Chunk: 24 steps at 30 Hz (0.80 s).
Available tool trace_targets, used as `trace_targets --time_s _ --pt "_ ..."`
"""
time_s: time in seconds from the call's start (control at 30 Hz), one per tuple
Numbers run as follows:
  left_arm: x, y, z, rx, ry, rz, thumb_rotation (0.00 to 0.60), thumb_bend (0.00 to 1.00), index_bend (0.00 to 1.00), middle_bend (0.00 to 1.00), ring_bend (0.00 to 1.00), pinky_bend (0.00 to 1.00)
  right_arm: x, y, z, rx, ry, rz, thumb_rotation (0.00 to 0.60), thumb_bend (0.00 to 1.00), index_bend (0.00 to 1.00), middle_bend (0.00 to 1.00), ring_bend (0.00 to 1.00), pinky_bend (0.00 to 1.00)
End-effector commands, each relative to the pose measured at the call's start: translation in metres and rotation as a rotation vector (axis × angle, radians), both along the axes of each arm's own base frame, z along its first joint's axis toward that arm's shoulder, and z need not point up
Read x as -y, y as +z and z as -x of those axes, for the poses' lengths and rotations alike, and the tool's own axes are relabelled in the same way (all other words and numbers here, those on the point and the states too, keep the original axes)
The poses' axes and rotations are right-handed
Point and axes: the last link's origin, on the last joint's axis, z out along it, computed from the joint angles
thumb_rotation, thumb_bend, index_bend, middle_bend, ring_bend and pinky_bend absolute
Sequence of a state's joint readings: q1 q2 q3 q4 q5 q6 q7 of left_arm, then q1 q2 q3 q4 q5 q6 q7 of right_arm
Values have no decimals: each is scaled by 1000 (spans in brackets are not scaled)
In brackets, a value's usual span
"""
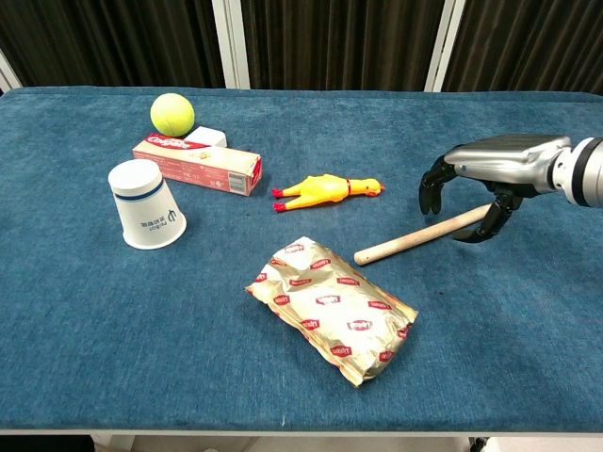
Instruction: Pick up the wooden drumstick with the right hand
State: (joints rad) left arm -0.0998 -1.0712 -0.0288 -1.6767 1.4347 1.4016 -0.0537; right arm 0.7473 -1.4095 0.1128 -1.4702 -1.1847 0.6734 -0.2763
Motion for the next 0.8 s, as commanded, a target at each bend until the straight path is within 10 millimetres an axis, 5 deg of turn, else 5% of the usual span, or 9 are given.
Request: trace_targets --time_s 0.03,0.8 --pt "0 0 0 1 1 0 600 282 0 0 0 96 2 -2 -2 2 3 0 600 460 430 419 168 0" --pt "-1 0 0 -1 5 3 600 281 0 0 0 96 -6 -16 0 -4 101 37 600 459 492 435 190 0"
